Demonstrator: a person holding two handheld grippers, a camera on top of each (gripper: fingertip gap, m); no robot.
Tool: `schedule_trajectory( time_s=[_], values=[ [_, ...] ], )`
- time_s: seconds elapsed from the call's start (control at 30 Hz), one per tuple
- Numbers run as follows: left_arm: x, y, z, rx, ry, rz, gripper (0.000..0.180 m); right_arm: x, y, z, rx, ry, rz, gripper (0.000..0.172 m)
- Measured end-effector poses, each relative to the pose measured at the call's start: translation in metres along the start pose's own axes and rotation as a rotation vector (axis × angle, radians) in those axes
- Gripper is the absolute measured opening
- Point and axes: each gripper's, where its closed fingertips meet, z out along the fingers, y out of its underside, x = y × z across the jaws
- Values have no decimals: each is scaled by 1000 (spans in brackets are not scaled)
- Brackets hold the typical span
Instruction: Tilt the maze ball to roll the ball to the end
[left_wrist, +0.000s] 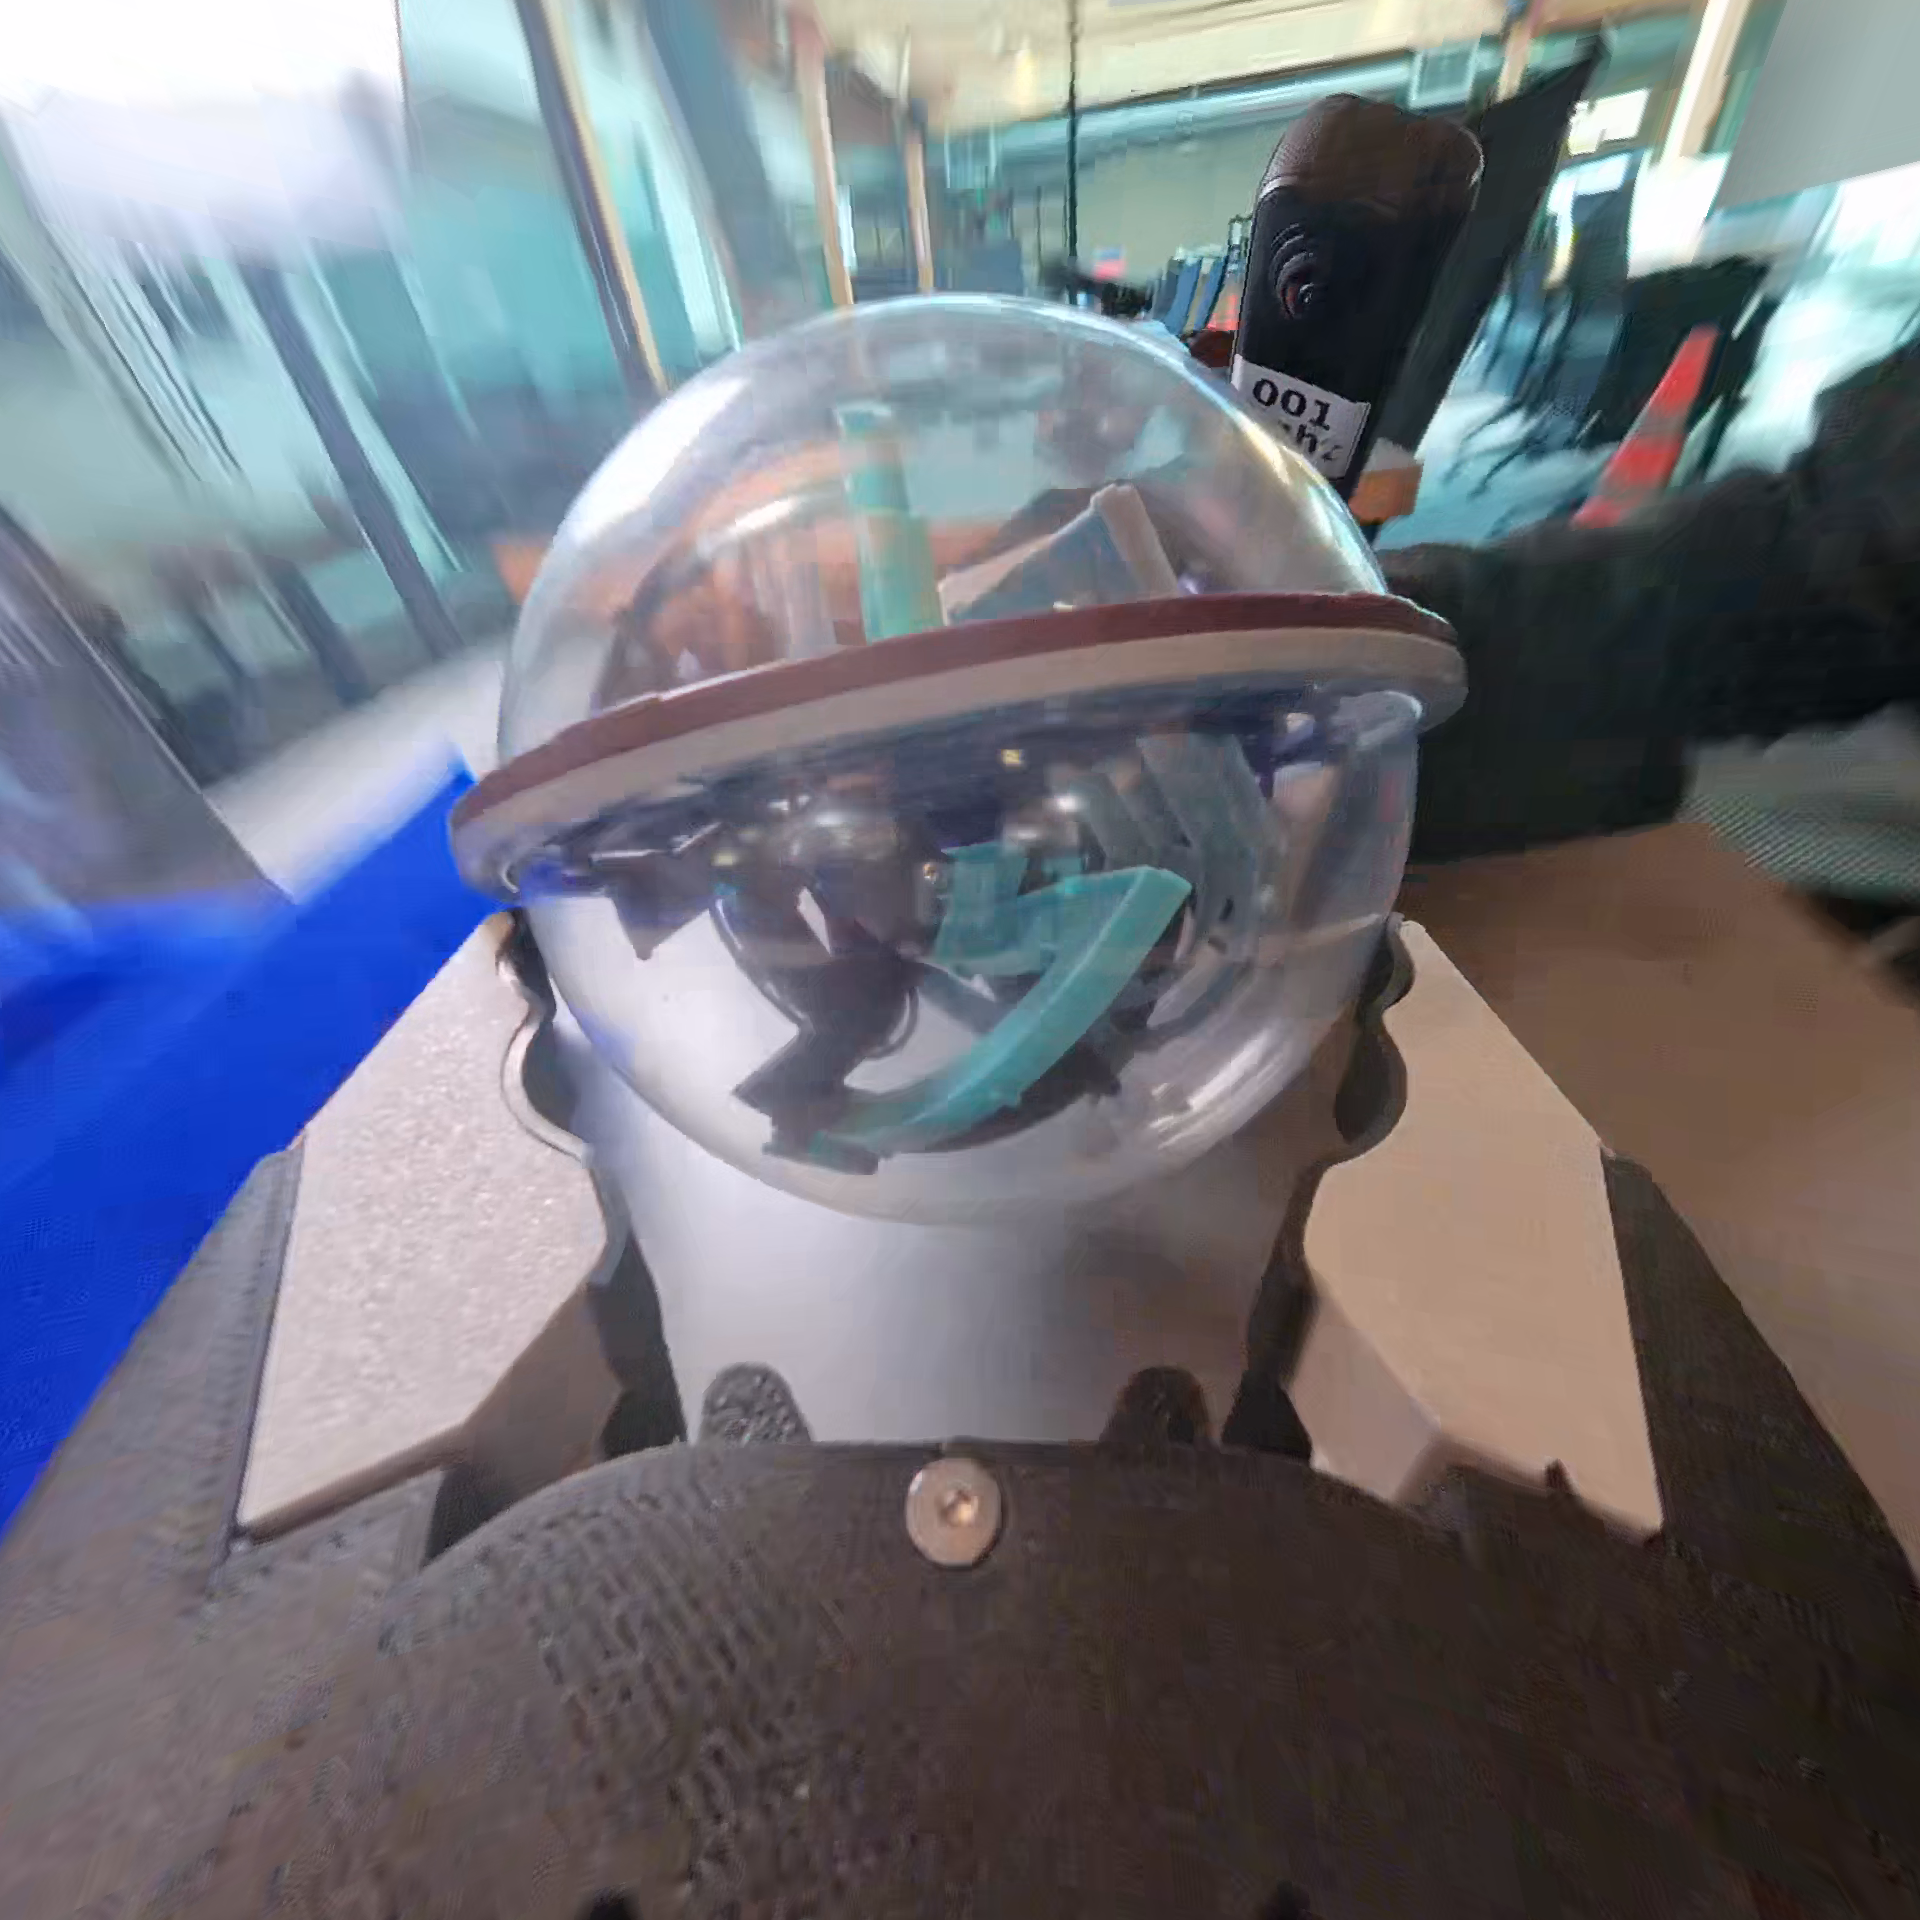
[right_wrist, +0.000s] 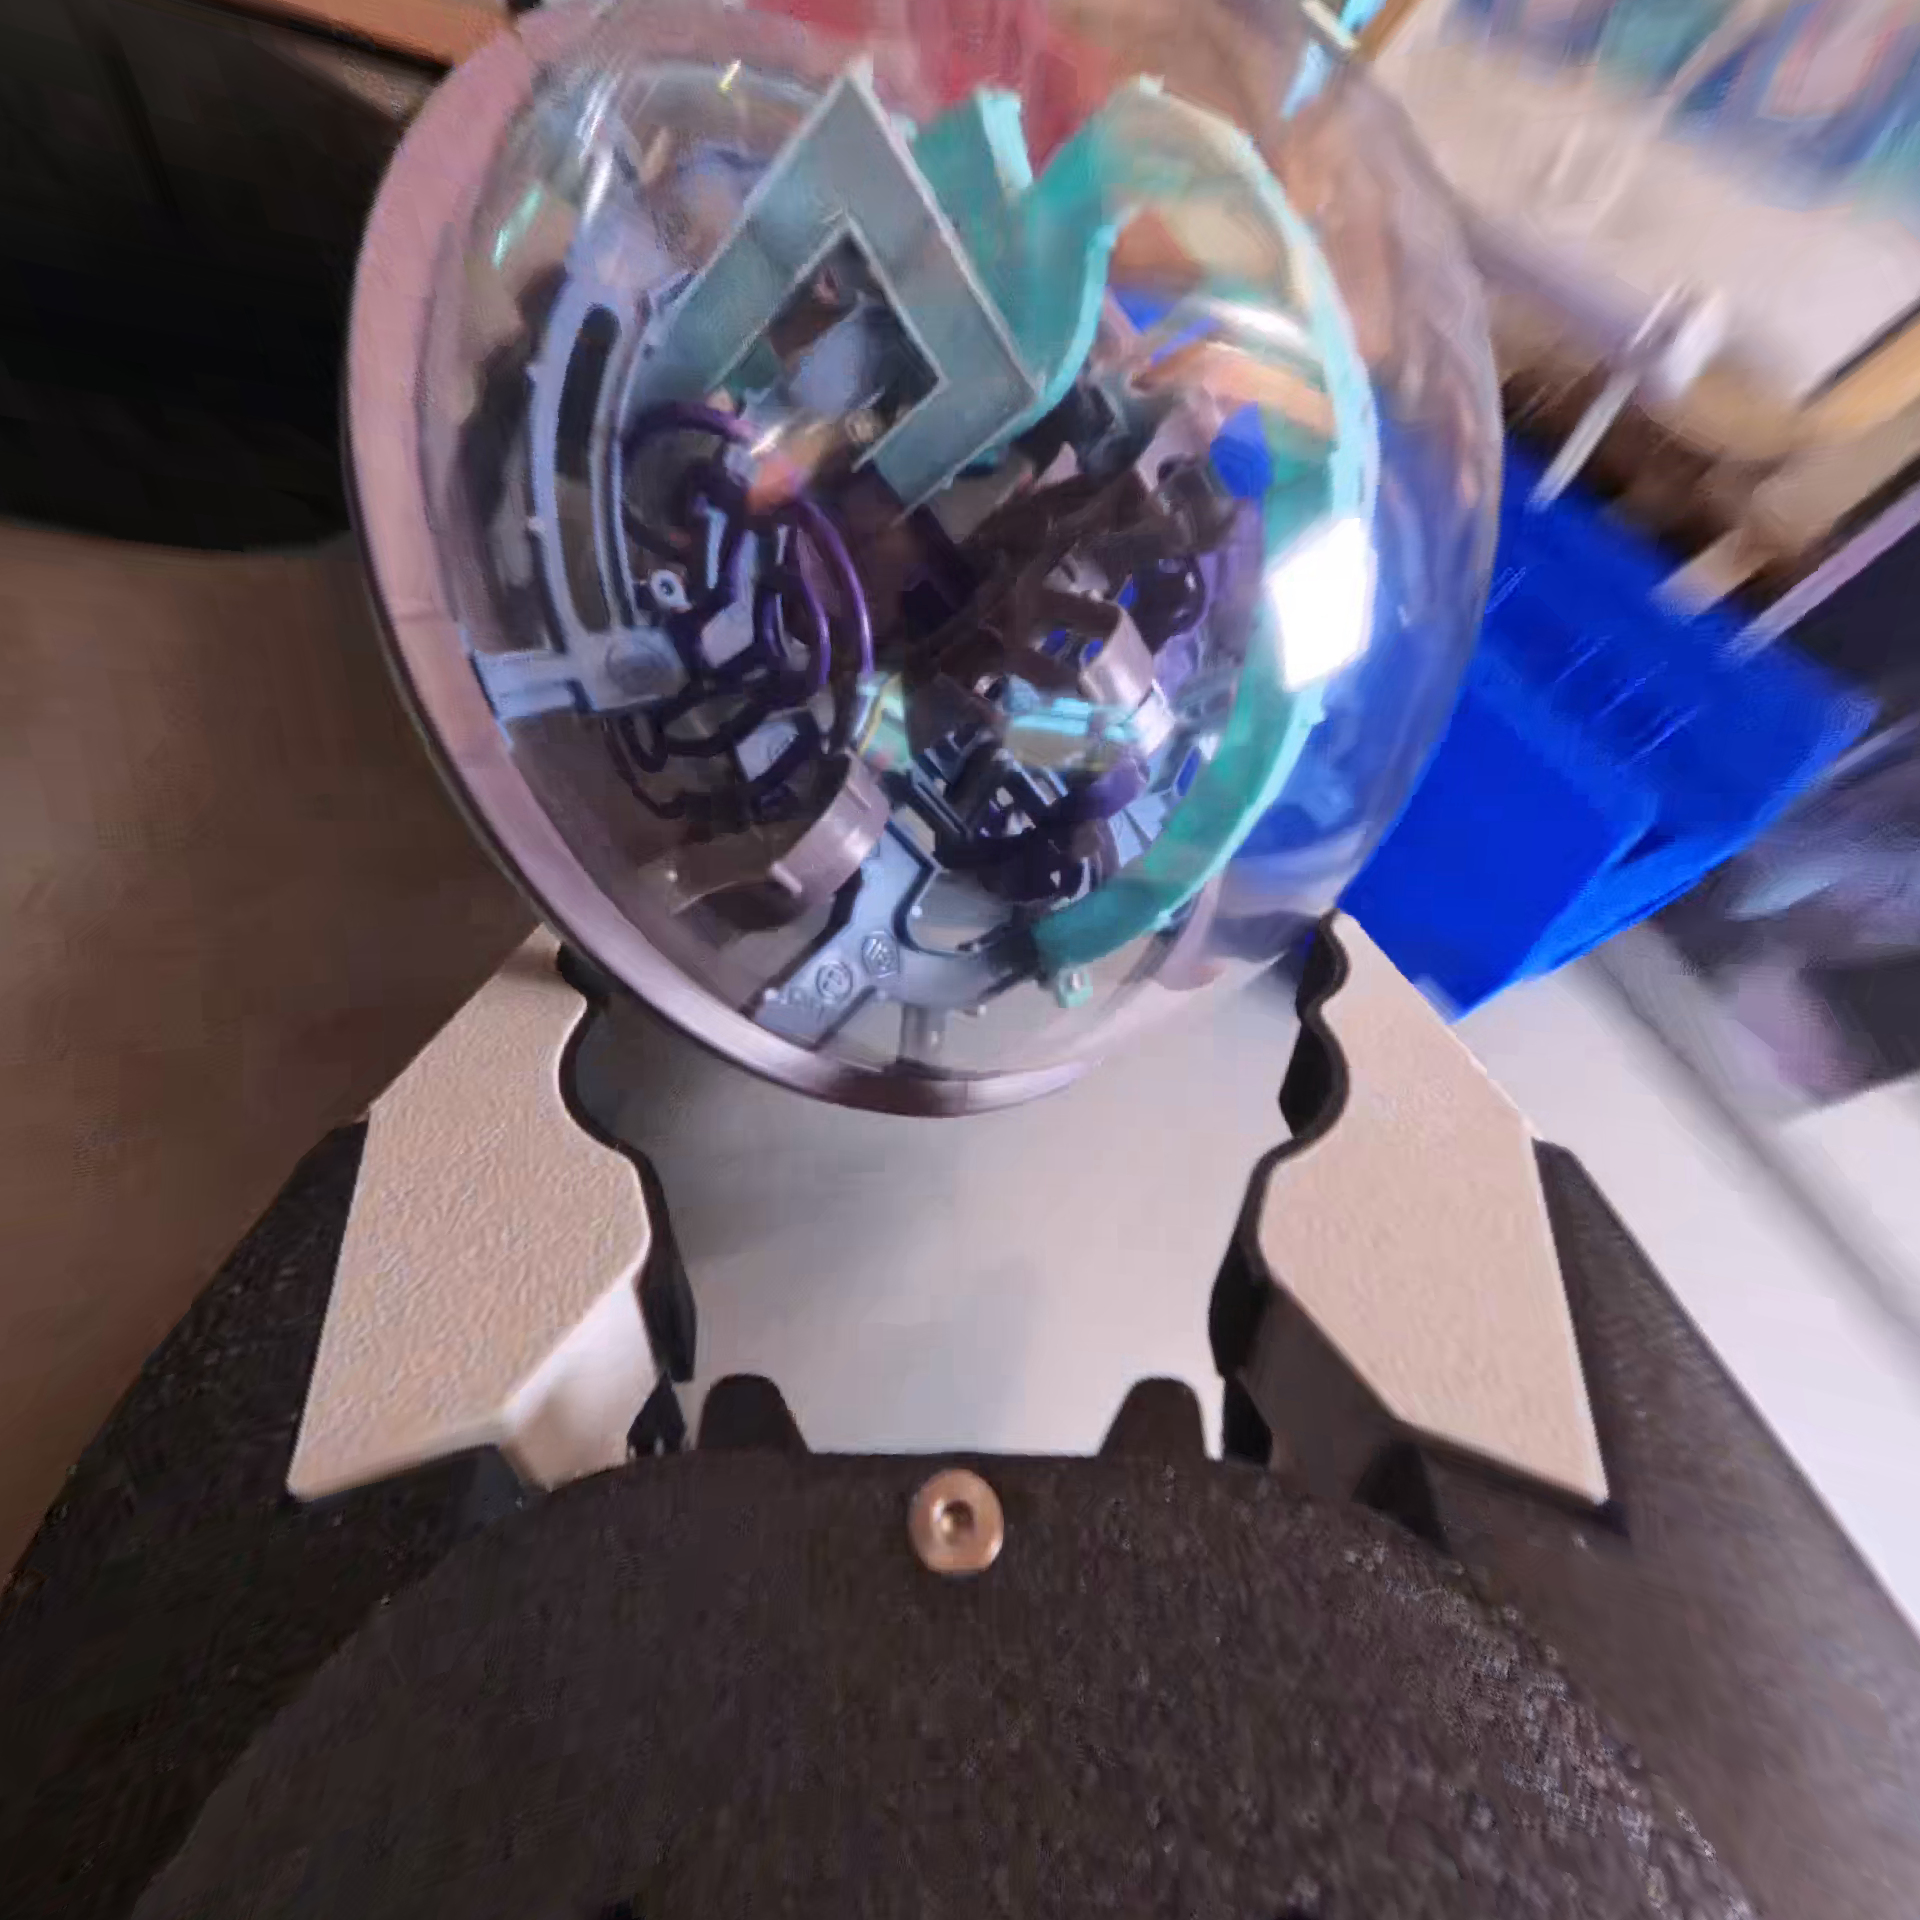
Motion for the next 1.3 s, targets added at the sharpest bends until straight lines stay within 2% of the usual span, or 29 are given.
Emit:
schedule_trajectory(
  time_s=[0.07,0.13,0.23,0.33,0.4,0.6,0.77,1.03,1.13,1.3],
  values=[
    [21,-45,-11,123,-85,438,150,5,-39,-14,66,186,-329,133],
    [27,-61,-14,110,-170,674,151,13,-60,-26,90,323,-538,132],
    [5,-29,-6,-13,-277,719,151,28,-28,-16,-55,378,-584,124],
    [23,-43,-5,41,-276,837,152,25,-31,-22,-37,399,-615,124],
    [20,-39,-2,14,-271,784,152,26,-25,-22,-67,384,-580,124],
    [2,5,-1,-73,-141,363,152,9,0,-8,-94,195,-321,123],
    [3,2,-1,-20,-71,122,152,-2,8,-3,-60,47,-60,120],
    [-2,1,-3,8,5,-156,151,-9,6,-4,-26,-60,149,112],
    [-2,12,-5,-35,39,-198,151,-7,3,-6,-8,-51,141,113],
    [-2,29,-6,-138,20,-74,148,-7,7,-6,-35,-24,73,115]
  ],
)
